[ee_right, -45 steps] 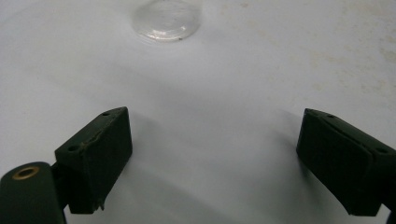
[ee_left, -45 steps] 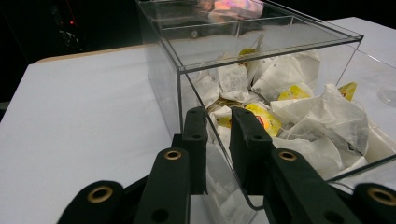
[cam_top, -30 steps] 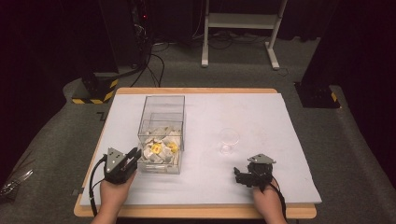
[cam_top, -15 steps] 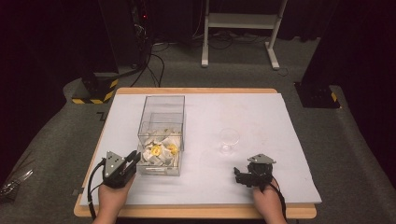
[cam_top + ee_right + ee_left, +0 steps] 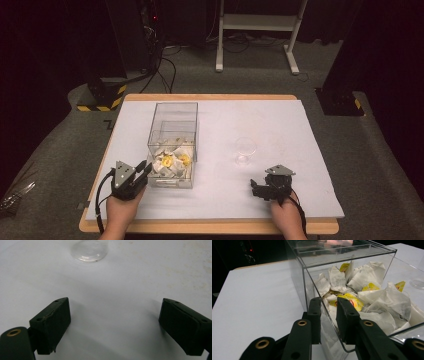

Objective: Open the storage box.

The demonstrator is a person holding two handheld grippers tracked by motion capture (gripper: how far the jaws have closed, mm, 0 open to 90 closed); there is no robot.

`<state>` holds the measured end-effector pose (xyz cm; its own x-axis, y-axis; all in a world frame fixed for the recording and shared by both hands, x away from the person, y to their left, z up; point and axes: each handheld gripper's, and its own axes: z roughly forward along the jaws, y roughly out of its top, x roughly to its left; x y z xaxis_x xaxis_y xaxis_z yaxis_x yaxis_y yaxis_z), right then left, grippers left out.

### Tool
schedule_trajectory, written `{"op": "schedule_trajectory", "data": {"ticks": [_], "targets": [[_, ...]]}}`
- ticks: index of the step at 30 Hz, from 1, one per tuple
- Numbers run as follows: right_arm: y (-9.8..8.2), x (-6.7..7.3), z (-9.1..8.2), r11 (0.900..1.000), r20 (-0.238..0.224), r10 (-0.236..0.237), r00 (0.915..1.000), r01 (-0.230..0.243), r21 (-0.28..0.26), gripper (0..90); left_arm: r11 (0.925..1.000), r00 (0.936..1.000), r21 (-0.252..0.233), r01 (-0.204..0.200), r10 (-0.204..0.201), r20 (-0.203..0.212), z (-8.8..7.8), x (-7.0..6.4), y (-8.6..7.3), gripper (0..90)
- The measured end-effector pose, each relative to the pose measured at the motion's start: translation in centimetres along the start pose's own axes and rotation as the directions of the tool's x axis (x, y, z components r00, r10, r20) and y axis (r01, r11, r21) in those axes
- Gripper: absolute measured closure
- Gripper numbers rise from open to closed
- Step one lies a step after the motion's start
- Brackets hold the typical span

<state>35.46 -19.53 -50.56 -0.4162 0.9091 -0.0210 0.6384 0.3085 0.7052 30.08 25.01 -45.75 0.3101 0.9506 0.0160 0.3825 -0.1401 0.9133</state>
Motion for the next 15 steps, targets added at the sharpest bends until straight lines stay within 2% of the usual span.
{"op": "schedule_trajectory", "data": {"ticks": [4, 8, 15], "targets": [[0.0, 0.0, 0.0, 1.0, 0.0, 0.0, 1.0, 0.0, 0.0, 10.5, 0.9999, 0.9999, 0.009, 0.012, -0.012, 0.01, -0.3, 0.0, -0.3, 76.5], [0.0, 0.0, 0.0, 1.0, 0.0, -0.002, 1.0, 0.002, 0.0, 10.5, 0.9997, 1.0, 0.022, 0.006, -0.007, 0.005, -0.6, -0.2, -0.2, 77.0], [0.0, 0.0, 0.0, 1.0, 0.0, 0.0, 1.0, 0.0, 0.0, 10.5, 0.9996, 0.9997, 0.029, 0.0, -0.001, 0.023, -1.5, -0.4, -0.5, 76.3]]}}
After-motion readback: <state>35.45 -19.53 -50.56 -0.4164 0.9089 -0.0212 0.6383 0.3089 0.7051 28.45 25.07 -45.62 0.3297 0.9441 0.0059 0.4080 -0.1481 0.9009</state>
